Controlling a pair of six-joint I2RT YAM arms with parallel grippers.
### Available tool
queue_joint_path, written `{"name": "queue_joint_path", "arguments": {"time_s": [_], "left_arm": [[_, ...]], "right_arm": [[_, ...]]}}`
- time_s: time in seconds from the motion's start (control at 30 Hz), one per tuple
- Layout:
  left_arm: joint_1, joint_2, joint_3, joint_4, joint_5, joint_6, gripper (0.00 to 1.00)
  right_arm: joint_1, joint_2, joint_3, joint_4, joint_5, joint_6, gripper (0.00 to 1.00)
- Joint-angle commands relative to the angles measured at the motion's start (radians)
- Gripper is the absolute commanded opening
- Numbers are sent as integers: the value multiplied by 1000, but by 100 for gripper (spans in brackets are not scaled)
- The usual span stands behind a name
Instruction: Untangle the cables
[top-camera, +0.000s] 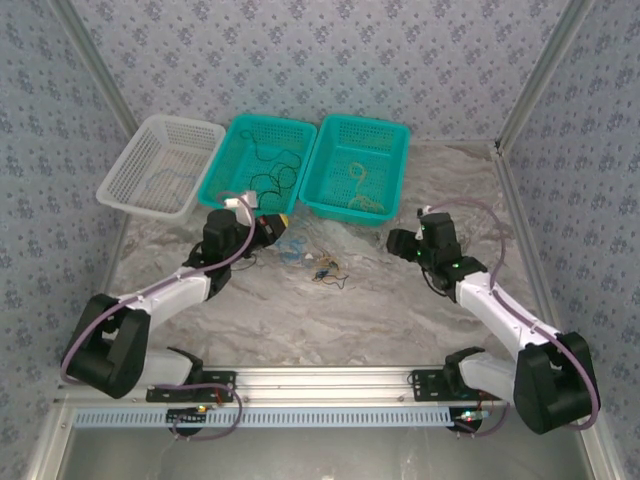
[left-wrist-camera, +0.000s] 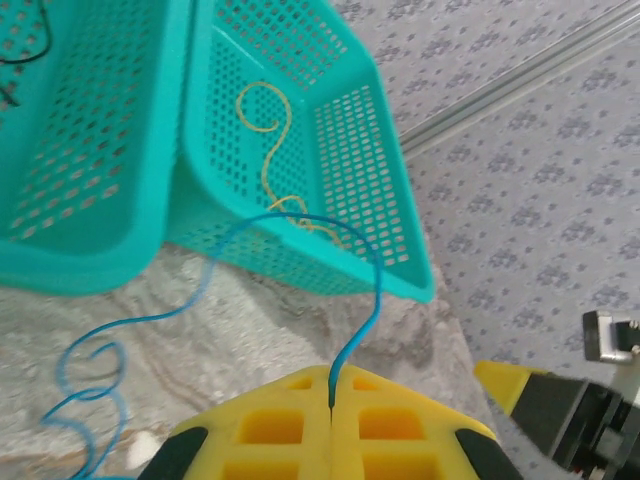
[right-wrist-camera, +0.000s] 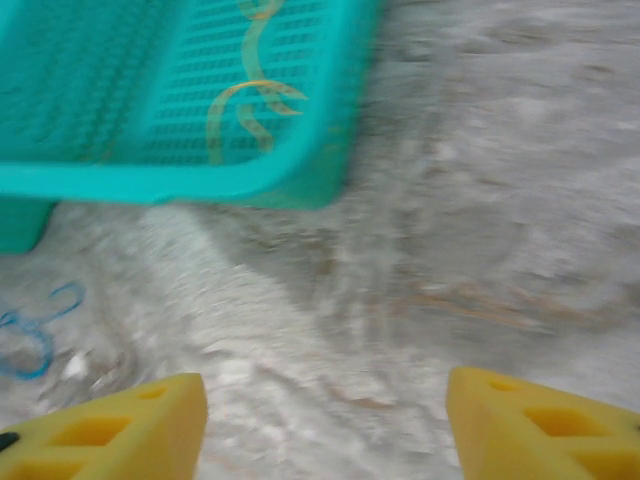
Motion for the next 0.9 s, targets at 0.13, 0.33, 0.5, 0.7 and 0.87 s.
{"name": "queue_joint_path", "arguments": {"time_s": [0.13, 0.33, 0.5, 0.7, 0.87], "left_arm": [[-33, -14, 60, -31, -26, -83, 0], [-41, -19, 64, -38, -55, -100, 0], [-42, -23, 59, -28, -62, -123, 0], [-42, -27, 58, -32, -68, -128, 0], [-45, -27, 56, -32, -68, -137, 0]], "right_arm": [[200, 34, 22, 199, -104, -56, 83], [324, 162, 40, 372, -82, 53, 92], [409, 287, 78, 484, -26, 134, 89], [449, 417, 94, 639, 8, 210, 64], [451, 499, 139, 709, -45, 220, 53]]}}
